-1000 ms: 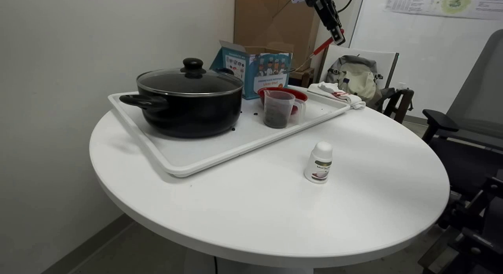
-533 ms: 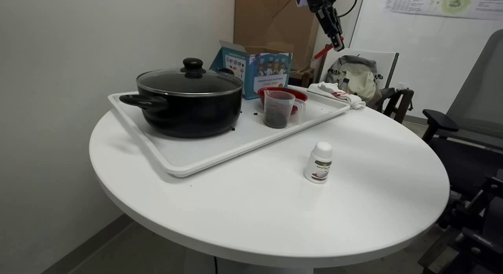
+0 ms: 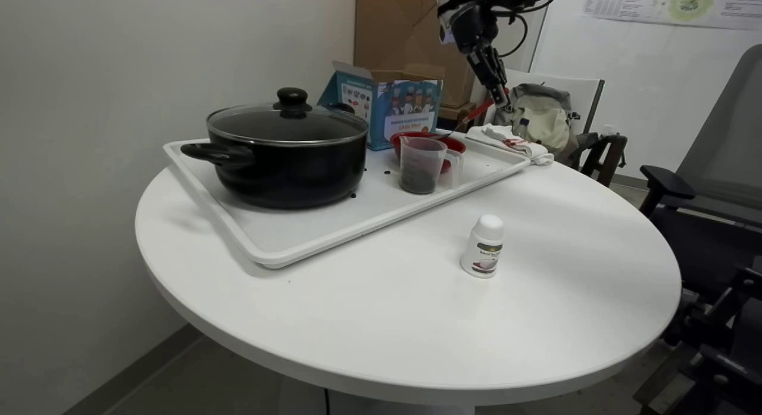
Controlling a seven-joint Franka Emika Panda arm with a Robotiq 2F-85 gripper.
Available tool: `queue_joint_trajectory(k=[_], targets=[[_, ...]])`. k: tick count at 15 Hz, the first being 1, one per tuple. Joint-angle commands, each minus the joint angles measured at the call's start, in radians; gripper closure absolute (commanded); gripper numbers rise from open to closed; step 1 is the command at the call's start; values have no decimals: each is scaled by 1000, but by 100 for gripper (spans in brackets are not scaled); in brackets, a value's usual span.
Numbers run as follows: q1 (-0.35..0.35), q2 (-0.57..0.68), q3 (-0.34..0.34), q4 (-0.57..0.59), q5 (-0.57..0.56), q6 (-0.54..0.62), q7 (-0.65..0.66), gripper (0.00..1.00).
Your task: Use the spoon to scoop some of the contents of the red bowl and put them in the colourless container
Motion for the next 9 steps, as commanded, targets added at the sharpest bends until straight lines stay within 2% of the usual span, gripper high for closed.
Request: queue_joint_trajectory(k=[1, 9], targets=[[-6, 98, 0, 137, -6, -26, -20, 89], [8, 182, 6, 211, -11, 5, -63, 89]])
